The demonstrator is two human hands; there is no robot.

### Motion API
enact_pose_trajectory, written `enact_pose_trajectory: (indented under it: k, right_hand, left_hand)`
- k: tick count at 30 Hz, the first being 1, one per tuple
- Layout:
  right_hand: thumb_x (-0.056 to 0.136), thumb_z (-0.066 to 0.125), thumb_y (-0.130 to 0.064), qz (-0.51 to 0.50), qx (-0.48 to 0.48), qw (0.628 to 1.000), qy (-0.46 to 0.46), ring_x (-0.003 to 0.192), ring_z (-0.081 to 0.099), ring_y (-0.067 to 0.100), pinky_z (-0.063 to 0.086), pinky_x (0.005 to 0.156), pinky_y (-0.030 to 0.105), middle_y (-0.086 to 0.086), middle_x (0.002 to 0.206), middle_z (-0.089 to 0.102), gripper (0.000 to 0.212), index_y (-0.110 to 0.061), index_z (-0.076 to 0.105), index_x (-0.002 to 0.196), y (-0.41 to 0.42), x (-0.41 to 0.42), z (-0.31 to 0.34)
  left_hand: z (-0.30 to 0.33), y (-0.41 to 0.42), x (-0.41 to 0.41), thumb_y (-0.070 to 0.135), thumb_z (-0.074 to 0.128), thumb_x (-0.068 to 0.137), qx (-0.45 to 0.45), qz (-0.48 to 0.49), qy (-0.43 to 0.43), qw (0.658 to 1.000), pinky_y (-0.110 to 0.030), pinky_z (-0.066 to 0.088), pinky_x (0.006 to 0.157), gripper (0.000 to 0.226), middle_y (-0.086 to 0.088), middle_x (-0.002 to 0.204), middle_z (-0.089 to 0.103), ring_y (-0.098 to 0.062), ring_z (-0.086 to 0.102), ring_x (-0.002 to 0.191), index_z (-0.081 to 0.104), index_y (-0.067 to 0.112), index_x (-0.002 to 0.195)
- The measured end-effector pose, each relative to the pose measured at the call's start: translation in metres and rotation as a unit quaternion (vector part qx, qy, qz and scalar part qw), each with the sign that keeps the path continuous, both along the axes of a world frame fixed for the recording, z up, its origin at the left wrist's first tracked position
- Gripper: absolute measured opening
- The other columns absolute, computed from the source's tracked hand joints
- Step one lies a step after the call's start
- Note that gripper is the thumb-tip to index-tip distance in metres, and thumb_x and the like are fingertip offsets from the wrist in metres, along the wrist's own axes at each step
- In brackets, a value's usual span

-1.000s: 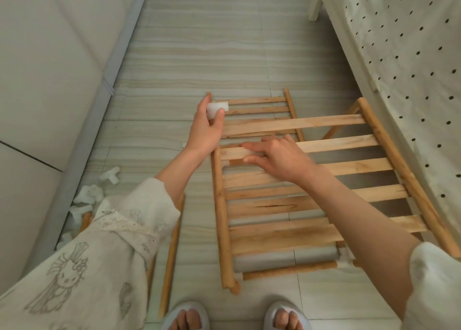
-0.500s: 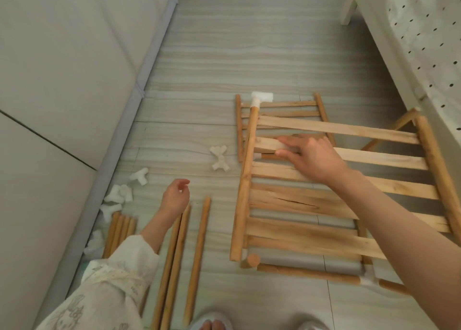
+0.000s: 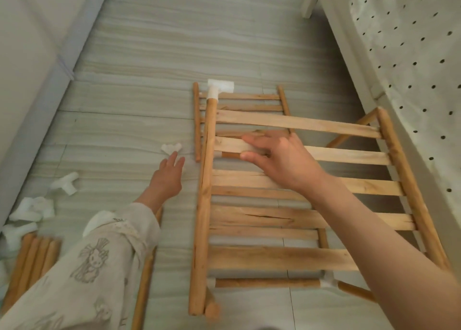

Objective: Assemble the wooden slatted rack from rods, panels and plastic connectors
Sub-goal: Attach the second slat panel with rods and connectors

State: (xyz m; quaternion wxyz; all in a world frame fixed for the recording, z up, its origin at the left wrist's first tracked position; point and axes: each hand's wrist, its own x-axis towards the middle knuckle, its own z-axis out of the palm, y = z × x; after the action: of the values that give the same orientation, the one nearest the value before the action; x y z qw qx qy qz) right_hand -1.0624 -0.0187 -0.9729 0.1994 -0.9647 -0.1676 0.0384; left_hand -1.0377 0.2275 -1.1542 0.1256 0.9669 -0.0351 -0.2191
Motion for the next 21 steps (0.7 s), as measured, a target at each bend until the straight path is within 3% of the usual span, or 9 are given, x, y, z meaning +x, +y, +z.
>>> enact_pose_trajectory:
  k: [4,8,13,15,16,18,19,20,21]
  right_hand:
    - [0.089,0.052,-0.048,0.009,0.009,1.000,0.001,0.101,0.059,0.026,0.035,0.092,0.037,0.004,0.104,0.067,0.047,-0.030,0.053,0.132,0.000,0.001,0.001]
    - [0.089,0.053,-0.047,0.007,0.008,1.000,-0.001,0.099,0.059,0.026,0.035,0.093,0.037,0.004,0.100,0.066,0.047,-0.029,0.053,0.132,0.000,-0.002,0.001]
    - [0.091,0.049,-0.048,0.006,-0.014,1.000,0.002,0.107,0.055,0.024,0.027,0.087,0.032,0.003,0.102,0.064,0.047,-0.030,0.051,0.134,-0.001,-0.004,0.000]
    - [0.092,0.046,-0.049,0.004,-0.034,0.999,0.004,0.112,0.052,0.023,0.026,0.087,0.032,0.002,0.107,0.063,0.048,-0.031,0.049,0.136,0.000,-0.006,0.002]
    - [0.093,0.045,-0.049,0.003,-0.043,0.999,0.008,0.114,0.050,0.023,0.026,0.088,0.033,0.002,0.109,0.062,0.048,-0.031,0.047,0.136,0.000,-0.007,0.004]
    - [0.094,0.042,-0.050,-0.001,-0.062,0.998,0.019,0.118,0.048,0.023,0.026,0.092,0.036,0.003,0.115,0.061,0.048,-0.031,0.045,0.138,0.001,-0.010,0.008]
    - [0.094,0.041,-0.051,-0.005,-0.072,0.997,0.028,0.119,0.048,0.024,0.026,0.094,0.037,0.004,0.118,0.060,0.049,-0.032,0.044,0.139,0.002,-0.011,0.010]
    - [0.094,0.040,-0.051,-0.008,-0.082,0.996,0.037,0.119,0.047,0.025,0.025,0.096,0.038,0.005,0.120,0.058,0.049,-0.032,0.042,0.140,0.003,-0.012,0.011]
    - [0.095,0.039,-0.051,-0.010,-0.090,0.995,0.043,0.120,0.046,0.026,0.025,0.097,0.039,0.006,0.120,0.057,0.050,-0.032,0.041,0.141,0.004,-0.014,0.013]
  left_hand:
    - [0.000,-0.006,-0.003,-0.003,0.045,0.092,-0.026,0.075,-0.028,0.996,-0.046,0.043,0.095,0.040,-0.019,0.142,0.028,-0.039,0.040,0.120,0.039,0.000,0.131]
    - [-0.007,0.004,-0.008,-0.001,0.045,0.092,-0.037,0.080,-0.043,0.995,-0.040,0.046,0.084,0.025,-0.017,0.119,0.042,-0.034,0.052,0.100,0.056,-0.003,0.114]
    - [0.021,0.008,-0.016,0.012,0.055,0.092,-0.203,0.221,-0.071,0.951,-0.036,0.043,0.091,0.026,-0.022,0.108,0.058,-0.036,0.058,0.101,0.062,-0.002,0.114]
    - [0.052,0.005,-0.027,0.020,0.047,0.098,-0.335,0.295,-0.067,0.892,-0.038,0.050,0.081,0.028,-0.013,0.086,0.060,-0.030,0.061,0.084,0.061,-0.004,0.106]
    - [0.071,0.003,-0.036,0.025,0.040,0.101,-0.419,0.347,-0.051,0.838,-0.036,0.051,0.075,0.034,-0.008,0.077,0.054,-0.024,0.060,0.074,0.059,-0.003,0.101]
    - [0.114,-0.001,-0.059,0.037,0.028,0.103,-0.577,0.432,0.001,0.693,-0.032,0.051,0.070,0.045,-0.004,0.070,0.047,-0.015,0.059,0.062,0.056,0.003,0.089]
    - [0.136,-0.003,-0.072,0.042,0.025,0.102,-0.634,0.450,0.033,0.628,-0.034,0.052,0.073,0.048,-0.005,0.072,0.051,-0.015,0.062,0.066,0.054,0.006,0.085]
    - [0.154,-0.005,-0.086,0.045,0.024,0.101,-0.669,0.450,0.068,0.587,-0.038,0.052,0.078,0.050,-0.007,0.079,0.058,-0.018,0.065,0.076,0.053,0.008,0.085]
    - [0.170,-0.009,-0.100,0.047,0.024,0.100,-0.686,0.437,0.105,0.573,-0.042,0.052,0.081,0.050,-0.009,0.090,0.064,-0.022,0.066,0.089,0.053,0.009,0.087]
